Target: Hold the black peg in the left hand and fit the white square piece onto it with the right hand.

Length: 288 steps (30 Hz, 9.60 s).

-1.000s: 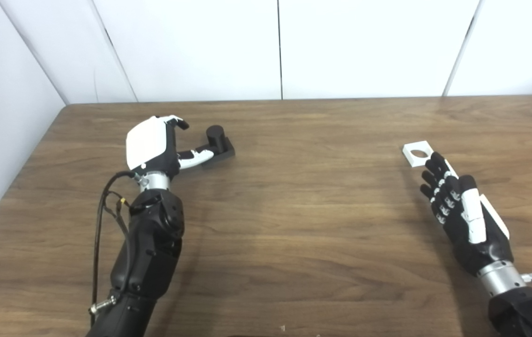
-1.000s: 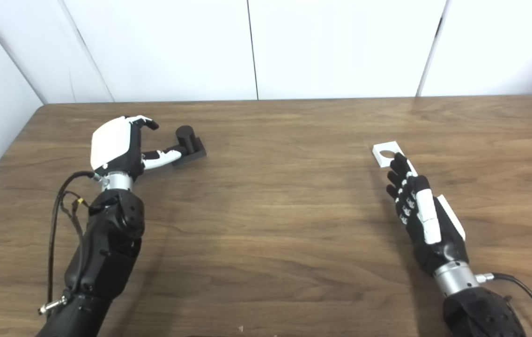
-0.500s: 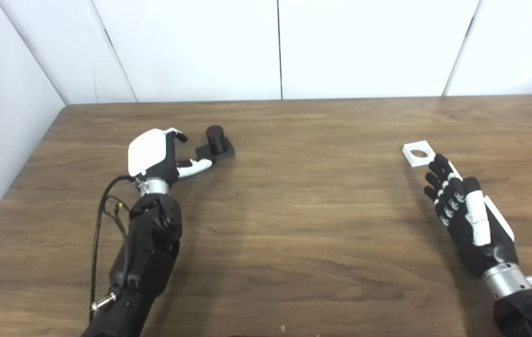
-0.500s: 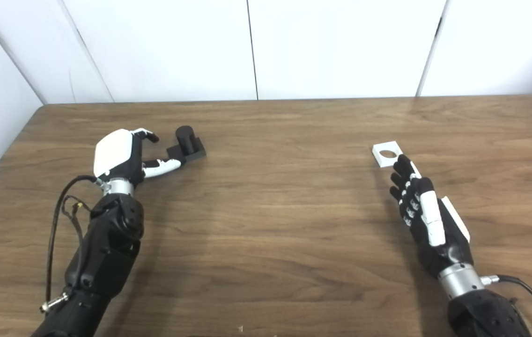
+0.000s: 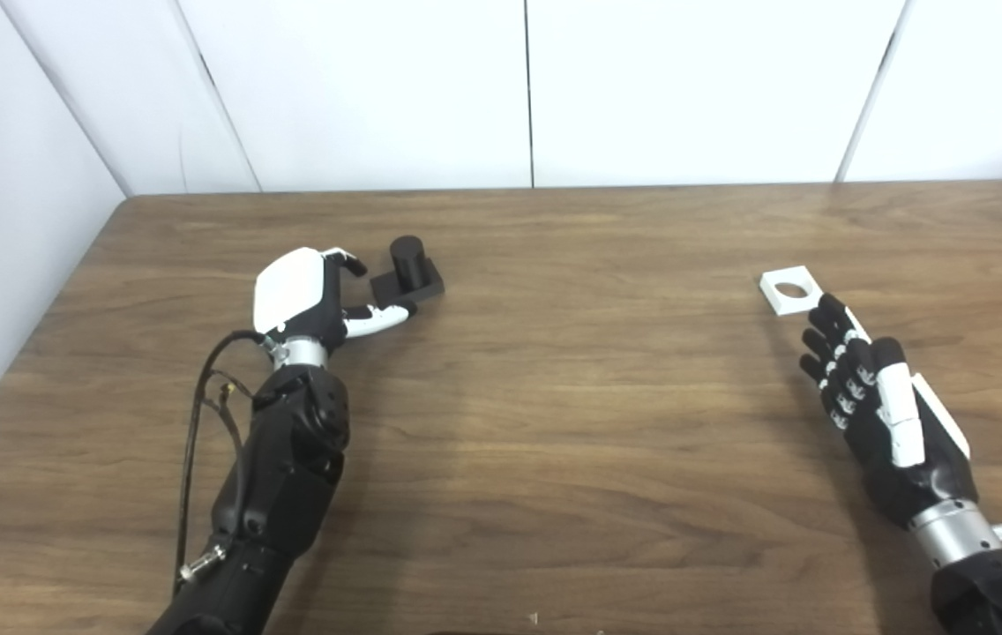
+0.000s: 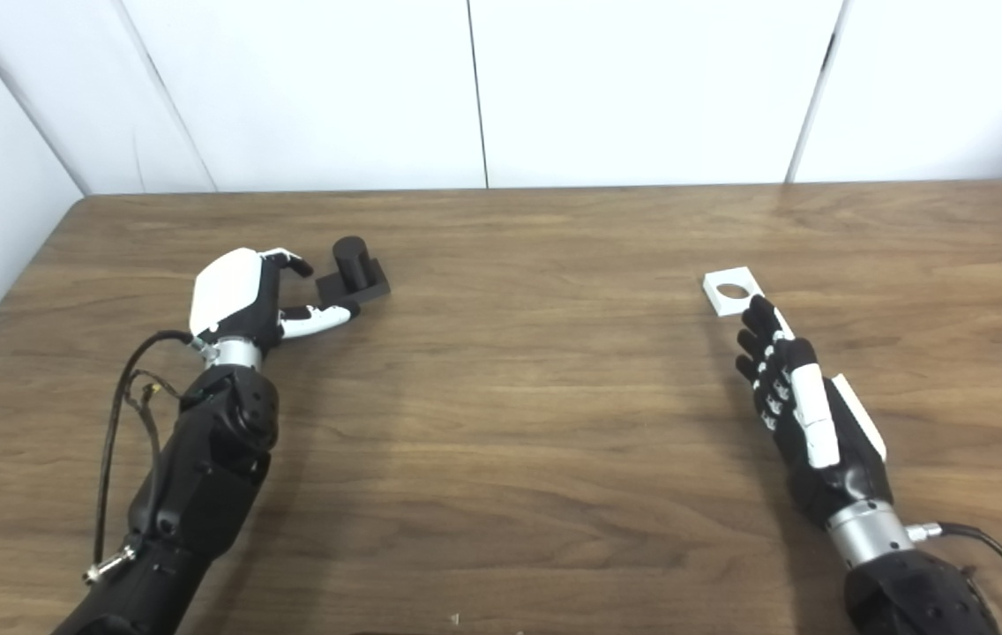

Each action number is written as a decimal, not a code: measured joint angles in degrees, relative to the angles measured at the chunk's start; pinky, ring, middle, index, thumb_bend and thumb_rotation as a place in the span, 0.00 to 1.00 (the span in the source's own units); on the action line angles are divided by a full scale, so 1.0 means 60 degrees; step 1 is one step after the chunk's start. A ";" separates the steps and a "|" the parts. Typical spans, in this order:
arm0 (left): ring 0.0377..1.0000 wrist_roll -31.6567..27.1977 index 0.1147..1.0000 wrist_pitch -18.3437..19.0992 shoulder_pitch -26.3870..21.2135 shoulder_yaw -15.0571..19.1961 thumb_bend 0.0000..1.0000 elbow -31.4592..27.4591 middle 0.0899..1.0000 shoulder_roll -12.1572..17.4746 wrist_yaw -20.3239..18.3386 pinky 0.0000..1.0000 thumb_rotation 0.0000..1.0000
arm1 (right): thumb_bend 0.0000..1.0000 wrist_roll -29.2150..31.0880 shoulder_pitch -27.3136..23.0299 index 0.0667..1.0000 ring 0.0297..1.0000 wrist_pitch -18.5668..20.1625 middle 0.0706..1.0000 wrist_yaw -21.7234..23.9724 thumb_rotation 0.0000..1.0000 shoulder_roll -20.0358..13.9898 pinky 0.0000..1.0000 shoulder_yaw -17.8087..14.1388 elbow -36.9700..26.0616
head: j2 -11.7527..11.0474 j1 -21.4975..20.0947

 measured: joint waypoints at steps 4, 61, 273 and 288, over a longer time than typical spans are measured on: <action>0.93 -0.0023 0.63 0.0001 -0.0014 -0.0183 0.90 0.0010 0.83 -0.0002 0.0023 0.77 0.48 | 0.66 0.0013 0.0001 1.00 1.00 -0.0009 1.00 0.0007 1.00 0.0002 1.00 0.0002 0.0003 | -0.0015 -0.0015; 1.00 0.0356 0.58 -0.0514 -0.0737 -0.1481 0.82 0.1272 0.93 0.0407 0.0941 1.00 0.33 | 0.71 -0.0171 0.0161 1.00 1.00 -0.0191 1.00 0.0044 1.00 -0.0053 1.00 0.0064 -0.0015 | -0.0161 -0.0103; 0.98 0.1622 0.42 -0.2227 0.3930 -0.2395 0.52 -0.4890 0.85 -0.1939 -0.1593 1.00 0.08 | 0.96 -0.8383 -0.7429 0.68 1.00 -0.0562 0.99 0.1971 0.20 -0.3022 1.00 0.4376 0.6834 | -0.0132 -0.1450; 0.96 0.1796 0.42 -0.2229 0.3928 -0.2429 0.52 -0.4895 0.84 -0.1943 -0.1594 0.96 0.08 | 0.90 -0.8341 -0.7394 0.58 1.00 -0.1075 0.95 0.1534 0.15 -0.2996 1.00 0.4332 0.6838 | -0.0059 -0.1392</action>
